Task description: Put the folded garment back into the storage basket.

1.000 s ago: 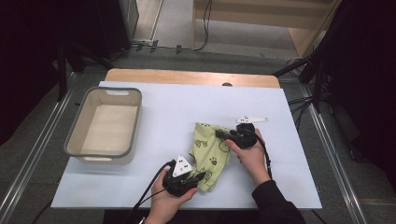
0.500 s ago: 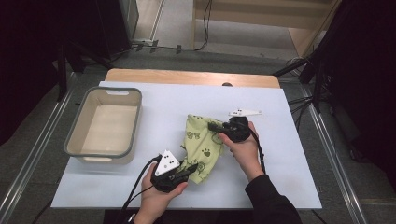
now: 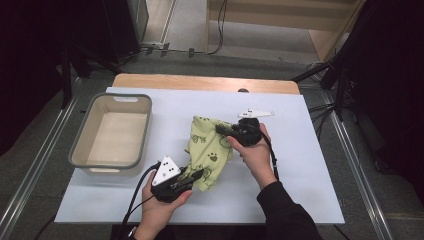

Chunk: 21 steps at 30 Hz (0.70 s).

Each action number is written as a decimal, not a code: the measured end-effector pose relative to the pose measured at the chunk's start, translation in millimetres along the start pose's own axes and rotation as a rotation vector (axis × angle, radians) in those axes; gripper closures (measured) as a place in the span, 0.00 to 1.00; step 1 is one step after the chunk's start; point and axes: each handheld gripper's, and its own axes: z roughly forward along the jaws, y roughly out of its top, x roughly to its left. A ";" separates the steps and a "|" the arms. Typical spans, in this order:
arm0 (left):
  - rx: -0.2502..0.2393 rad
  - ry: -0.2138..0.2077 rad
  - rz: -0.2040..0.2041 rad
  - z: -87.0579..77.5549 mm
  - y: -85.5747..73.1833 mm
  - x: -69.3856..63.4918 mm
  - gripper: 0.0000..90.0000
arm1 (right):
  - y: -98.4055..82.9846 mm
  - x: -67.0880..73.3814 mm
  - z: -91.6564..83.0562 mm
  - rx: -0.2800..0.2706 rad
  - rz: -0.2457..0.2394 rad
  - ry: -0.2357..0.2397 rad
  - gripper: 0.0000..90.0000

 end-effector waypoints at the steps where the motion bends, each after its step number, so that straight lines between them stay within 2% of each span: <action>1: -0.004 0.001 -0.002 -1.0 0.8 0.6 0.76 | 1.3 0.5 0.1 -0.002 -0.001 0.002 0.76; 10: -0.036 0.027 -0.009 -14.3 8.0 9.2 0.76 | 17.5 11.5 7.1 -0.013 -0.026 0.010 0.76; 21: -0.091 0.088 -0.005 -37.3 17.2 25.8 0.76 | 41.6 31.1 25.2 -0.023 -0.056 0.025 0.76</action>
